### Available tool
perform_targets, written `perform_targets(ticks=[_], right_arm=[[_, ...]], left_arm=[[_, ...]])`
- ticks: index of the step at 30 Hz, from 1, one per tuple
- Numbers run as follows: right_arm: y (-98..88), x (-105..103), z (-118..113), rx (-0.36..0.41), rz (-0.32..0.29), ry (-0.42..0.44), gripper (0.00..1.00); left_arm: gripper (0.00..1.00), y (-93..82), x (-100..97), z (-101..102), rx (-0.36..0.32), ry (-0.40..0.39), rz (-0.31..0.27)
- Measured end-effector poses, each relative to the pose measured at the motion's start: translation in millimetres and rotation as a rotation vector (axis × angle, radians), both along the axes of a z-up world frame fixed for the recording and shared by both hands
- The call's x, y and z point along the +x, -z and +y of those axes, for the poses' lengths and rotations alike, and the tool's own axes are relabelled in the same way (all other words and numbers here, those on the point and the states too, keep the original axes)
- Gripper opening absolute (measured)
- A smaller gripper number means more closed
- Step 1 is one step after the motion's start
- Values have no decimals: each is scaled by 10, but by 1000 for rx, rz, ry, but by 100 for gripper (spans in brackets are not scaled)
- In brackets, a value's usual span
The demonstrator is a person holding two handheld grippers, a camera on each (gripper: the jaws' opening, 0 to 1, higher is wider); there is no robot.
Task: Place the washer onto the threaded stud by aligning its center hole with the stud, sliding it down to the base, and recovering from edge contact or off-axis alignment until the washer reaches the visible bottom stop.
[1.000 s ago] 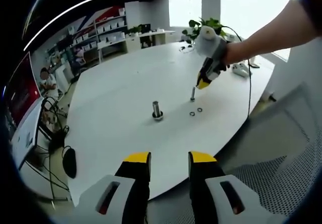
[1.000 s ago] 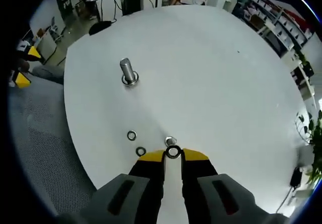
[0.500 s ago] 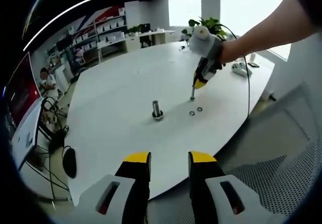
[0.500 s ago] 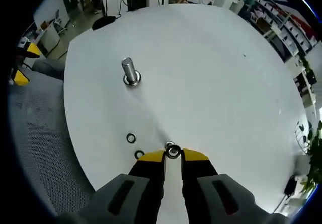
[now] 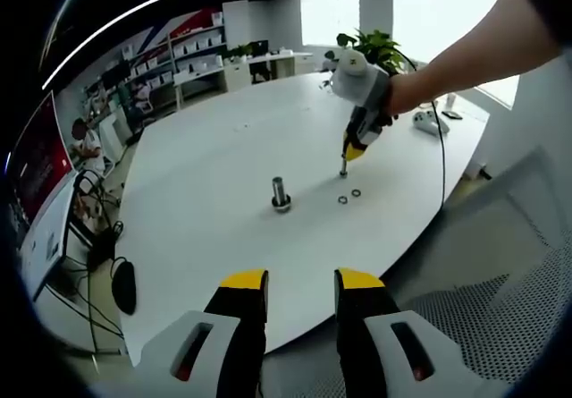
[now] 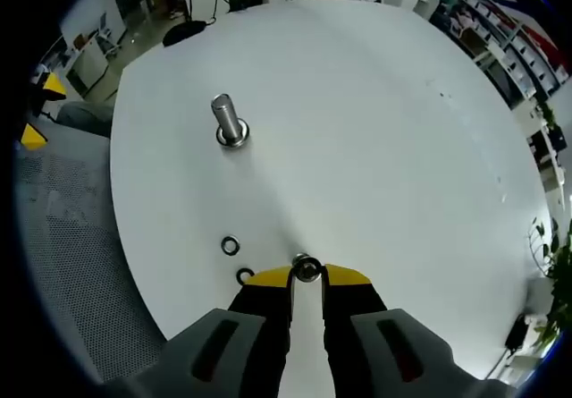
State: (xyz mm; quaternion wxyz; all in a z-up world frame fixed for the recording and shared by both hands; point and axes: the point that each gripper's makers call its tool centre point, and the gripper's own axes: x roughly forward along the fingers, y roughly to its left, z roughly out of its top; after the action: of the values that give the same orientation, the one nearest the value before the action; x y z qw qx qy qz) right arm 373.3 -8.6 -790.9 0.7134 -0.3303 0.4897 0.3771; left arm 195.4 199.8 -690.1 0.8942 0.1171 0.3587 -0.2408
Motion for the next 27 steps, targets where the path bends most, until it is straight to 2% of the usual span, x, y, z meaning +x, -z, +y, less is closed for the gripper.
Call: perform_targets(ticks=[15,19,27], right_arm=[[248,-32,-9,-22,46,6,14],[288,-20,-13,-12,58,33,14],[371,-14,-26,-24,65,31,14]], left_arm=[[28,13,-1,25,1,-13,8],[28,5,8,33,2,-19,3],[28,21,3,47,6,-23,11]])
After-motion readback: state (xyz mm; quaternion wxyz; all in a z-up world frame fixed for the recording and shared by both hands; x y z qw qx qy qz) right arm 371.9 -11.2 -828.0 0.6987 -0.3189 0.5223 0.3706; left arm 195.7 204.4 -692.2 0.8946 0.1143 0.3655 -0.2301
